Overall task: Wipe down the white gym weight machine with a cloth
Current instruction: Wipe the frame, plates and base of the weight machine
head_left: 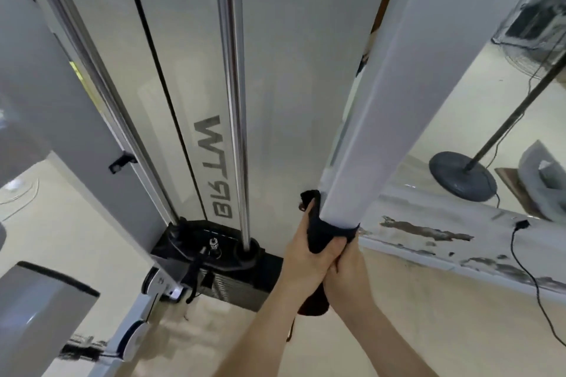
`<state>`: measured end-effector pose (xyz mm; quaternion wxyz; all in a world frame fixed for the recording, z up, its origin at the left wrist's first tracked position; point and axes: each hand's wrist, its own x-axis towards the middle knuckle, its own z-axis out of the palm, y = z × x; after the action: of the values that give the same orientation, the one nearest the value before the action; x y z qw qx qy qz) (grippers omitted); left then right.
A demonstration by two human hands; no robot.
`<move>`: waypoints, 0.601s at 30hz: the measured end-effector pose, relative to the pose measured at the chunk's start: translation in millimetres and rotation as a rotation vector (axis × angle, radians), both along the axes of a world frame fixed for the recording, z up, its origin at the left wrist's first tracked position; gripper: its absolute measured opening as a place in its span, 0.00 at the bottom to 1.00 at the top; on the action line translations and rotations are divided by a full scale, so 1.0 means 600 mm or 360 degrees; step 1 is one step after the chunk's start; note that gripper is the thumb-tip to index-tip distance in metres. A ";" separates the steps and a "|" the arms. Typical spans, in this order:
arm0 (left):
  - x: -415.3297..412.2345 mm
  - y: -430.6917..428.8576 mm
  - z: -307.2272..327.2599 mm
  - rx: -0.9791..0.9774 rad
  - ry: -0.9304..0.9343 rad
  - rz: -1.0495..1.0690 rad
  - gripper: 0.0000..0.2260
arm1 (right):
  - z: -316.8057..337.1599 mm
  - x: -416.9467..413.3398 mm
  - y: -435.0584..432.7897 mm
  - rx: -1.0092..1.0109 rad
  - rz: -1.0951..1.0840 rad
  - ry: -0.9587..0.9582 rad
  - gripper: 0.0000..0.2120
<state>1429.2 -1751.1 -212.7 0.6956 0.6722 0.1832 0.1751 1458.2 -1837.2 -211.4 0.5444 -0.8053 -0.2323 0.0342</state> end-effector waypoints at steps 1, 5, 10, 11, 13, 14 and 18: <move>-0.003 -0.002 -0.023 0.0030 -0.0014 0.0006 0.37 | -0.038 -0.004 -0.002 -0.0008 0.0024 0.0098 0.20; 0.006 -0.009 -0.090 0.0172 -0.0199 0.0057 0.36 | -0.160 0.000 -0.001 -0.0067 0.0020 0.0110 0.17; 0.016 -0.026 -0.210 0.0336 -0.0502 0.0268 0.28 | -0.234 0.017 0.003 0.0181 0.0148 -0.0213 0.26; 0.016 -0.026 -0.237 0.0346 -0.0546 0.0292 0.24 | -0.255 0.023 0.005 0.0220 0.0136 -0.0244 0.27; 0.020 -0.023 -0.281 0.0327 -0.0582 0.0285 0.16 | -0.301 0.034 0.006 0.0260 0.0138 -0.0361 0.32; 0.024 -0.019 -0.304 0.0314 -0.0592 0.0263 0.15 | -0.323 0.041 0.006 0.0275 0.0157 -0.0422 0.32; 0.025 0.006 -0.403 0.0475 -0.0561 0.0136 0.18 | -0.412 0.063 0.005 0.0347 0.0182 -0.0767 0.33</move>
<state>1444.2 -1747.5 -454.4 0.6016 0.7183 0.0593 0.3442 1496.1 -1834.2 -458.4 0.5541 -0.7124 -0.4026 -0.1530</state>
